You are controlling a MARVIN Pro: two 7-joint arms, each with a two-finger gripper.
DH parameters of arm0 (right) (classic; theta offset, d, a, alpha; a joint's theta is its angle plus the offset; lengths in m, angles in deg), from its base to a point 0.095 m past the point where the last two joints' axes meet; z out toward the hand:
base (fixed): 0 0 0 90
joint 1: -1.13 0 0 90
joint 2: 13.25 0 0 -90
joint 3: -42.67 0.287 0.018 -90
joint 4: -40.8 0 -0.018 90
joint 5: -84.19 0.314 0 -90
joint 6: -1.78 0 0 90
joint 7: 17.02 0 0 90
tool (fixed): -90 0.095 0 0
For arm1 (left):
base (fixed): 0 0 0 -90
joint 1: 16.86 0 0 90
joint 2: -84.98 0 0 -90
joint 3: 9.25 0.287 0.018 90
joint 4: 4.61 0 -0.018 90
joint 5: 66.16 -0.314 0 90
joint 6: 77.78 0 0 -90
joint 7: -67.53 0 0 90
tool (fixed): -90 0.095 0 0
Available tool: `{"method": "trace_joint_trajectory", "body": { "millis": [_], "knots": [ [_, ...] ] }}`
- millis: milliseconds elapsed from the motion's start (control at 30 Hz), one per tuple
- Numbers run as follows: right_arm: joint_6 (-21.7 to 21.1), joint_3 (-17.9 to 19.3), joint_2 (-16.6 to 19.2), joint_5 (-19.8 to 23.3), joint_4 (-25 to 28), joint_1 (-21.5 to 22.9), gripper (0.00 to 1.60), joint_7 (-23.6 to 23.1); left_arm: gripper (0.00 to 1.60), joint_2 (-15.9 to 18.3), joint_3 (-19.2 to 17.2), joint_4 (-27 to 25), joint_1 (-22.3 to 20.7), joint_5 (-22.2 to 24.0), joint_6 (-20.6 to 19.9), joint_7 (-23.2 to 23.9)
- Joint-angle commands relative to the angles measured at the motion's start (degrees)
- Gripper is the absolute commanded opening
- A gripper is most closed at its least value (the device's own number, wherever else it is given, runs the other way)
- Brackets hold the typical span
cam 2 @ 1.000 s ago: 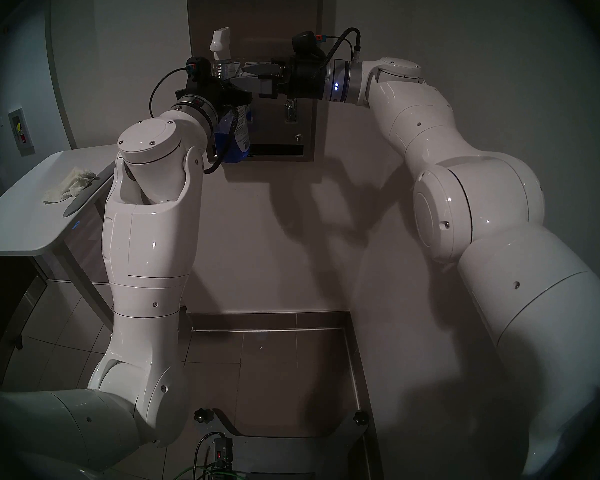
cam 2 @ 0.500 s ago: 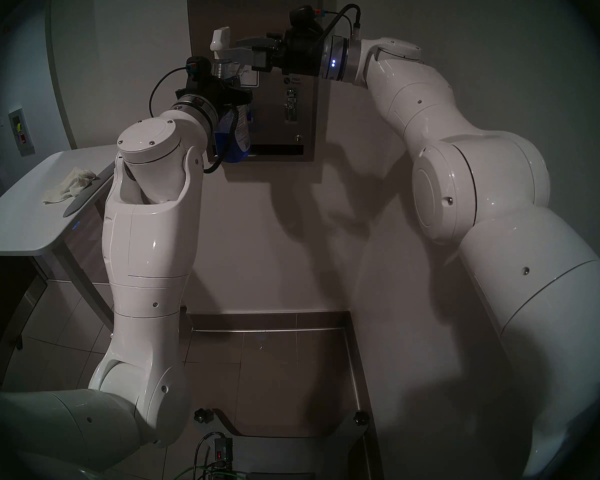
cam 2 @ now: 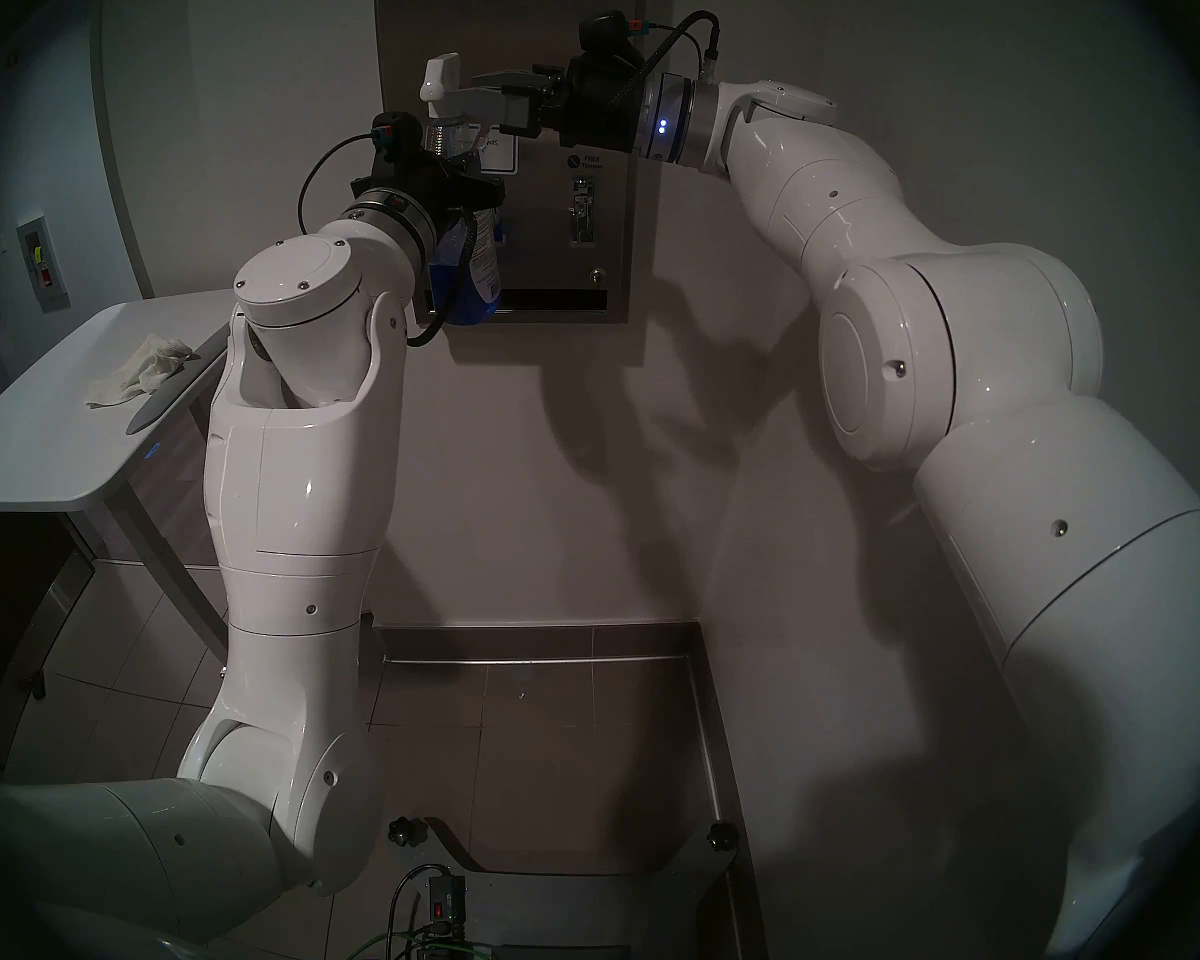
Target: Pick up the cleaner bottle and spray the cleaner onto the surface
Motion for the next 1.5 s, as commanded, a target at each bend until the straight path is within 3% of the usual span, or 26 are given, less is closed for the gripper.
{"method": "trace_joint_trajectory", "body": {
  "millis": [0, 733, 1467],
  "knots": [
    [0.27, 1.00, -0.92, 0.87, -0.26, 3.68, 1.60, 0.38, 0.00, -0.38, 0.10, -2.82, -3.55, 0.02, 1.69, -0.10],
    [1.68, 1.27, -0.32, 0.39, -3.69, 3.22, 1.60, 0.36, 0.00, -0.57, -0.02, -2.81, -3.49, -0.23, 1.58, 0.11],
    [1.14, 1.03, -1.72, -0.01, -5.89, 3.76, 1.60, 4.13, 0.00, -0.77, -0.15, -2.74, -3.33, -0.55, 1.26, 0.44]
  ]
}}
